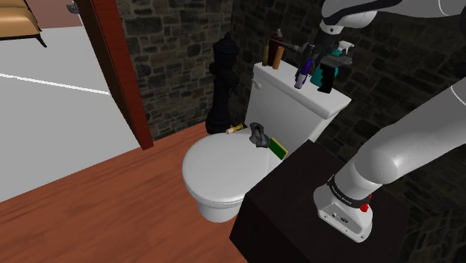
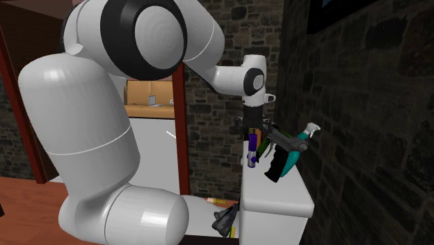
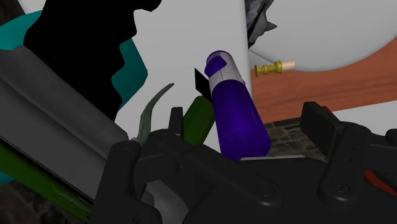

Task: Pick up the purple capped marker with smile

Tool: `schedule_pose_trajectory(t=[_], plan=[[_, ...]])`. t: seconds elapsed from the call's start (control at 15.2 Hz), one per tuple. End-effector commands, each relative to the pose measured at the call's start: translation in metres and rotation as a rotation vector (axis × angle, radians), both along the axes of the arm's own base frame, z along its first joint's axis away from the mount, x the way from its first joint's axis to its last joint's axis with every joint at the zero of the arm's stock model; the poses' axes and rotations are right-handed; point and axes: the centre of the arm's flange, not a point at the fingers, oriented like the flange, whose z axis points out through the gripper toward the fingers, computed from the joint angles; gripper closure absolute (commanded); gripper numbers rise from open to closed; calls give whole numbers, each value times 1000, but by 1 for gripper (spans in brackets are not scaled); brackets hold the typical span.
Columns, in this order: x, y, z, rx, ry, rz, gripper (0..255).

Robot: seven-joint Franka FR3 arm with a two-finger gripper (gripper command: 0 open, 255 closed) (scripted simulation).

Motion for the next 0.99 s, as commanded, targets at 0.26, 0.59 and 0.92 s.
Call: schedule_pose_trajectory(t=[0.26, 0.59, 0.92], plan=[[0, -1, -18, -1, -1, 0, 0], [0, -1, -17, -1, -1, 0, 255], [0, -1, -18, -1, -1, 0, 255]])
